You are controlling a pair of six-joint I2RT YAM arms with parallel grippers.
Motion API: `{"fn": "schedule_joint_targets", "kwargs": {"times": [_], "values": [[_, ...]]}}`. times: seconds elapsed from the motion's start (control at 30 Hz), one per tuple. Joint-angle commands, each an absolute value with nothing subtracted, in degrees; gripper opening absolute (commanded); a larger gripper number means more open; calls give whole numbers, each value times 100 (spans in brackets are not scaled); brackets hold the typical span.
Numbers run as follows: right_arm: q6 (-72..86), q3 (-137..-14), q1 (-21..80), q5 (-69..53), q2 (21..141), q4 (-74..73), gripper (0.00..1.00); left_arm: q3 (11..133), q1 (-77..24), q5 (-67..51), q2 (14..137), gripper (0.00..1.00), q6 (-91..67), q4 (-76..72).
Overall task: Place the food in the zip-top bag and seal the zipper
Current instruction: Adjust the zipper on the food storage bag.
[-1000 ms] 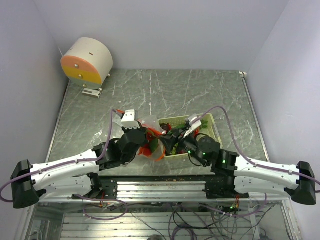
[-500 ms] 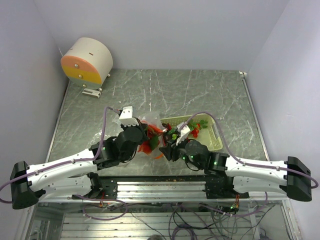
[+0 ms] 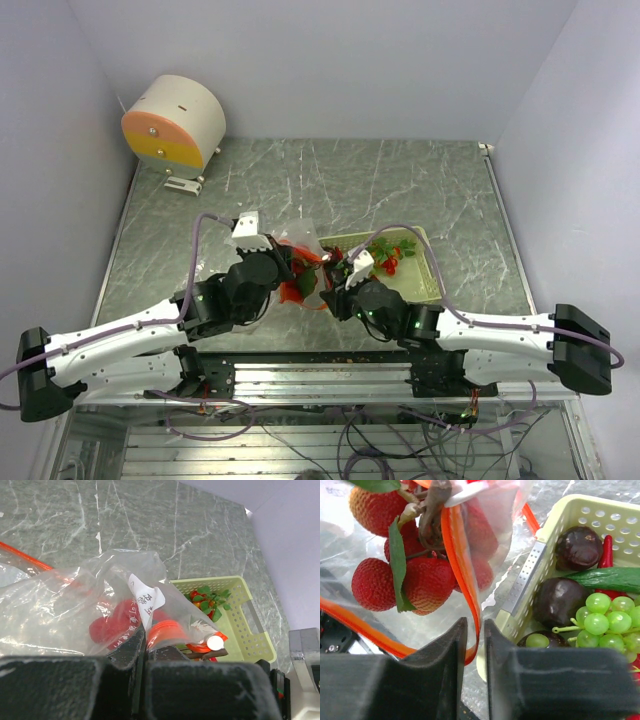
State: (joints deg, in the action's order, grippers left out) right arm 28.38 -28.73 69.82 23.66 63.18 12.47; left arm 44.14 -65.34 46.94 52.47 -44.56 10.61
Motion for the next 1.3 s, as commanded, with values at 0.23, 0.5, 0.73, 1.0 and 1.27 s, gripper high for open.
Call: {"fn": "schedule_joint_targets", "kwargs": {"times": [0.23, 0.5, 0.73, 1.0, 1.27], "values": [[2526, -4114, 6998, 3244, 6294, 327, 0, 4327, -6549, 5278, 4928, 7, -4731, 1734], [1747, -5783, 6995, 2515, 6471, -562, 0, 4634, -6548, 5970, 5245, 7, -5662, 3441], [1748, -5768, 6955, 2748, 6684, -550, 0, 5086, -6553, 6589, 5195, 7, -5935, 4195], [1898, -5278, 6748, 2919, 6565, -600, 10, 4243, -6550, 6164, 4584, 7, -5221, 2668], [2188, -4984, 6693, 3168, 6363, -835, 88, 3508, -6549, 6294, 4920, 7, -6094, 2729]]}}
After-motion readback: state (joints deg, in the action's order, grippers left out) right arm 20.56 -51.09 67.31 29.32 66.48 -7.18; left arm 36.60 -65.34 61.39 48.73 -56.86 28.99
